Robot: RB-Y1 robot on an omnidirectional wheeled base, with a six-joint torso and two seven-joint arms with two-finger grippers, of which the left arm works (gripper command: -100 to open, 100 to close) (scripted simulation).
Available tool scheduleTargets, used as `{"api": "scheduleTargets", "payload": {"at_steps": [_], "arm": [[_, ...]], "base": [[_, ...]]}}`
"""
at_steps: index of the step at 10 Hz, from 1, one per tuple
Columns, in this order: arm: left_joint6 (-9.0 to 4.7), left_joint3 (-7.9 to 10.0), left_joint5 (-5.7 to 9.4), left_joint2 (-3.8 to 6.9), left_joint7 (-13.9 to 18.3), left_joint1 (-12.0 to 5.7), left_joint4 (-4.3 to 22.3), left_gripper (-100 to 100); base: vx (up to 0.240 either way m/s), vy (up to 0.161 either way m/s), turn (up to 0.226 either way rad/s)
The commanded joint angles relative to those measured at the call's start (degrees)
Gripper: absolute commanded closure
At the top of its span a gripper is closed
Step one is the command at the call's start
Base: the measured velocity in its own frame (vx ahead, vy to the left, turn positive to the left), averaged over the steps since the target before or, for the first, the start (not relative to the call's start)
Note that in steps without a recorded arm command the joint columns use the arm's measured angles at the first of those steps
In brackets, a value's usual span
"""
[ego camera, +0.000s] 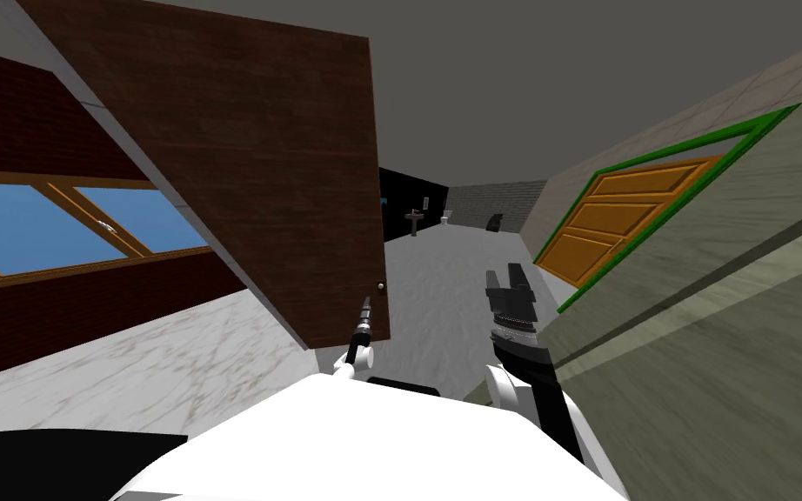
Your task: Push the door open
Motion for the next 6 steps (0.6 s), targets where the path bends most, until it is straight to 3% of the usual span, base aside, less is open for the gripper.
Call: {"api": "scheduleTargets", "payload": {"at_steps": [1,4,6], "arm": [[-0.11,0.05,0.02,0.86,-0.01,-0.11,0.16,-100],[-0.15,0.09,0.05,2.76,-0.06,-0.11,0.19,-100],[-0.21,0.16,0.07,4.64,-0.13,-0.12,0.23,-100]], "base": [[0.076,0.233,0.018],[0.063,0.204,0.012],[0.111,0.173,0.003]]}}
